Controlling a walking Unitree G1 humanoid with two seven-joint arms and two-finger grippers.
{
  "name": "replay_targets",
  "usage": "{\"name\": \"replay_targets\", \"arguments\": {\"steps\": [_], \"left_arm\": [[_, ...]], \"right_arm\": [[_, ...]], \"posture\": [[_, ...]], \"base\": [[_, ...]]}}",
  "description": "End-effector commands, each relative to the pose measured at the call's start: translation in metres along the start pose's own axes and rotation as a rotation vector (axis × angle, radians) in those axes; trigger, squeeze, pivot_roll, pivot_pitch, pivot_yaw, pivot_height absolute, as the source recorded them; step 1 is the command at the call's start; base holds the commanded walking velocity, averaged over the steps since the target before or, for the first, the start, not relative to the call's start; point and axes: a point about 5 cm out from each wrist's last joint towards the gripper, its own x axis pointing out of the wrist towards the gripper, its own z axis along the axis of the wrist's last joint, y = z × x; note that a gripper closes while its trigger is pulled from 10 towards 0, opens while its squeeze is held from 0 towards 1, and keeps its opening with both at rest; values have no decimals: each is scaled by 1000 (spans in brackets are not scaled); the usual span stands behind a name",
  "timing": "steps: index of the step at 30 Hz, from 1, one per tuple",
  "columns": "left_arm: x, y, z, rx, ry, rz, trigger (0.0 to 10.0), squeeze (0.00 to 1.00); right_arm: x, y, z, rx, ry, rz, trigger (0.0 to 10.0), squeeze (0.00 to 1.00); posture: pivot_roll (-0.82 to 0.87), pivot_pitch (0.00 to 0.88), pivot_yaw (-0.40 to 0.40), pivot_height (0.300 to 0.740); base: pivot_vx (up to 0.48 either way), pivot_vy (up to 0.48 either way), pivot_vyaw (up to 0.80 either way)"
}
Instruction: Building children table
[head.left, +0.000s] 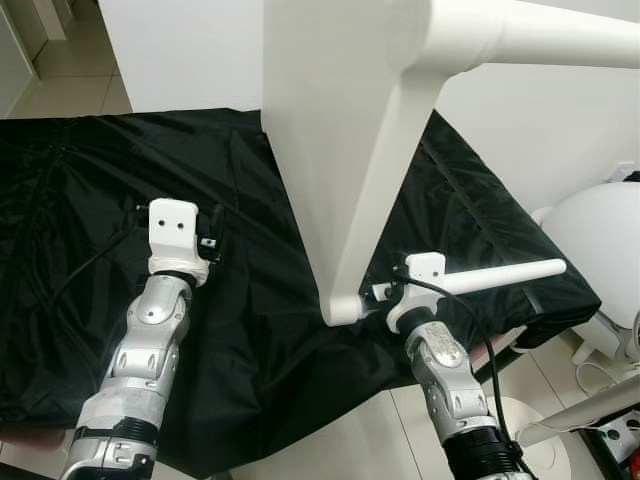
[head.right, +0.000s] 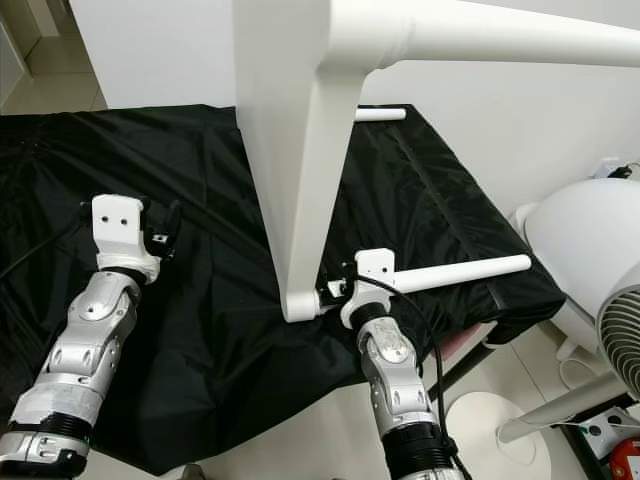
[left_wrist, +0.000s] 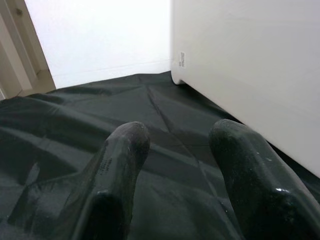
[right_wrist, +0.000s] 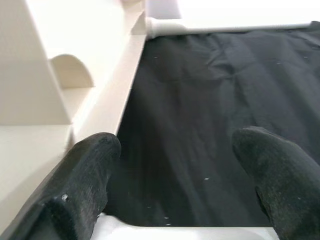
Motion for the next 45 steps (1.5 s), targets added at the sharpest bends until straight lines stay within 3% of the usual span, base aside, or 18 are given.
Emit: {"name": "replay_targets", "arguments": {"steps": [1,7,13,19,20,23,29,35,37,38,41,45], "left_arm": [[-5,0,-3,18,26,-121,10000,0],[-7,10,4,23,24,-115,10000,0],[-9,23,16,98,61,-205,10000,0],[-14,35,36,84,53,-289,10000,0],[-14,35,36,84,53,-289,10000,0],[-21,29,53,70,23,-416,10000,0],[-28,25,54,105,43,-497,10000,0],[-27,37,42,137,125,-459,10000,0],[-22,49,30,154,203,-336,10000,0],[-22,49,30,154,203,-336,10000,0],[-21,55,26,104,227,-237,10000,0],[-23,58,27,76,227,-213,10000,0]], "right_arm": [[-2,14,-6,28,39,84,10000,0],[0,25,-7,37,55,128,10000,0],[12,35,-4,45,59,132,10000,0],[23,48,-2,59,63,133,10000,0],[23,48,-2,59,63,133,10000,0],[34,68,-3,42,67,149,10000,0],[43,81,1,42,58,176,10000,0],[49,92,2,26,57,191,10000,0],[52,94,6,-25,45,190,10000,0],[52,94,6,-25,45,190,10000,0],[49,82,11,-137,0,130,10000,0],[44,73,14,-129,-40,104,10000,0]], "posture": [[111,85,-39,740],[113,95,-37,740],[121,104,-42,740],[127,108,-41,740],[127,108,-41,740],[134,110,-35,740],[135,110,-30,740],[134,109,-25,740],[132,116,-29,740],[132,116,-29,740],[123,121,-44,740],[124,126,-55,740]], "base": [[0,0,0],[0,0,0],[0,0,0],[0,0,0],[0,0,0],[0,0,0],[0,0,0],[0,0,0],[0,0,0],[0,0,0],[0,0,0],[0,0,0]]}}
